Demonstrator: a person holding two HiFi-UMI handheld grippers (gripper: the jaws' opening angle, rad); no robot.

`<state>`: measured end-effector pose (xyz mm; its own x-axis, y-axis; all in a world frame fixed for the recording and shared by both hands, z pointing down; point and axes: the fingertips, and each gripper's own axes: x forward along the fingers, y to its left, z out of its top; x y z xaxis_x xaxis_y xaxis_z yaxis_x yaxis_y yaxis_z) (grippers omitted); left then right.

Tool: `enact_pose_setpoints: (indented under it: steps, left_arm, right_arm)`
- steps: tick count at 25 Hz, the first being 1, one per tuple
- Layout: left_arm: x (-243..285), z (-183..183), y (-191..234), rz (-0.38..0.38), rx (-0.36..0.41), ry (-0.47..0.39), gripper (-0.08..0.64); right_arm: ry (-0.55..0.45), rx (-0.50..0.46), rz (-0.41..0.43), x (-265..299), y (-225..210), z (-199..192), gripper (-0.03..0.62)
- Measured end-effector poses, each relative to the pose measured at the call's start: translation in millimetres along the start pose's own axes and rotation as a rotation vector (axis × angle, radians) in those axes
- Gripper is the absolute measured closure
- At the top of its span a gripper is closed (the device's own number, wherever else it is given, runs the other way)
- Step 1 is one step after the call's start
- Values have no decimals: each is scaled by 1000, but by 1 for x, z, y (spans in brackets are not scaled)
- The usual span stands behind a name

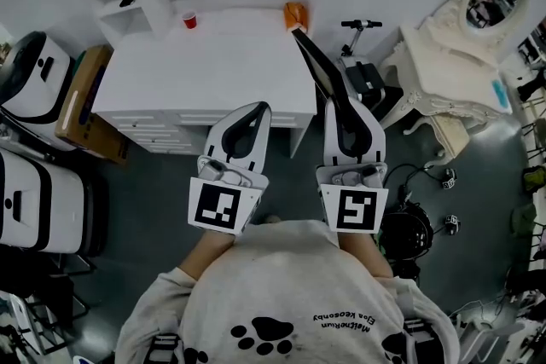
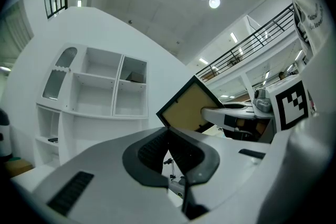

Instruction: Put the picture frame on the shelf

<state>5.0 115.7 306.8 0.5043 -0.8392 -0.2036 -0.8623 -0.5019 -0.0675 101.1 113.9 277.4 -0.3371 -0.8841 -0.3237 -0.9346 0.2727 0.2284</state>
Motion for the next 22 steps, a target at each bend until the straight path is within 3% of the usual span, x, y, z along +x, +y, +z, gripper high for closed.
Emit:
enact_pose_setpoints:
  steps: [11,22]
  left_arm:
    - [22,-8,9,27,2,15,541]
    - [35,-16,6,3,-6,19,541]
  right_arm:
    - [7,23,29,23,-11,-15,532]
    - [13,19,17,28,-19,-26,532]
